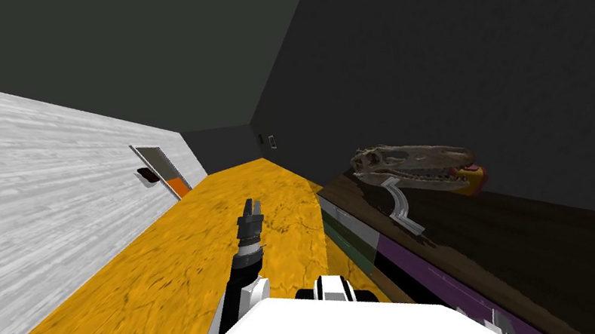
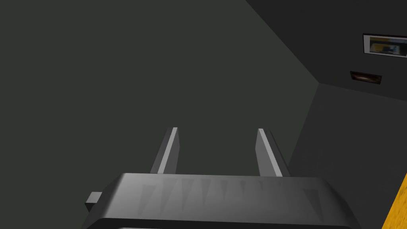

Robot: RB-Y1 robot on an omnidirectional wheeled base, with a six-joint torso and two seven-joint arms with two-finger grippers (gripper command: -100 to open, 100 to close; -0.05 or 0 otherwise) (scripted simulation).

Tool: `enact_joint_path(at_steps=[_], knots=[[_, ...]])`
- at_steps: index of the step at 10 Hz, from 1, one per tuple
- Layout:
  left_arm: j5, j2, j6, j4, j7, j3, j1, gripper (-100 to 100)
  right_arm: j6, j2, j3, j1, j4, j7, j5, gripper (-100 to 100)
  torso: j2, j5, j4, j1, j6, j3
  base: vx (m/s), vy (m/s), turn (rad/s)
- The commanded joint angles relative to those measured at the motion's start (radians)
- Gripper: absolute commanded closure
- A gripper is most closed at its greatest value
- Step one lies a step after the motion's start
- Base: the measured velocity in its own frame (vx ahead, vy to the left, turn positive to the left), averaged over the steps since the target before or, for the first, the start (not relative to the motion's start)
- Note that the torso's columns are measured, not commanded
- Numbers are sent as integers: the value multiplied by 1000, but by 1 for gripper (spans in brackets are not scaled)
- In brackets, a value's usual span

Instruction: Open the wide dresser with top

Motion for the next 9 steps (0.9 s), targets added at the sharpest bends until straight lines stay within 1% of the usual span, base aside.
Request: enact_joint_path(at_steps=[1,3,4,5,7,8,9], knots=[[0,0,0,0,0,0,0,0,71,-13,20,-9,59,3,55,-100,-1,0,0,0,0,-1,71,55,13],[0,0,0,0,0,0,0,0,102,-20,29,-14,88,3,81,-100,0,0,0,0,0,0,57,51,5],[0,0,0,0,0,0,0,0,89,-21,25,-8,68,7,71,-100,0,0,0,0,0,0,22,21,0],[0,0,0,0,0,0,0,0,65,-52,14,-16,54,15,56,-100,1,0,0,-1,0,1,30,-11,29],[0,0,0,0,0,0,0,0,65,-52,14,-16,54,15,56,-100,-2,-1,0,-4,0,0,23,-23,10],[0,0,0,0,0,0,0,0,67,-47,15,-23,70,6,58,-100,-1,-1,0,-2,0,-1,5,-11,-1],[0,0,0,0,0,0,0,0,66,-47,15,-22,67,8,58,100,0,0,0,0,0,0,0,-6,-8]])
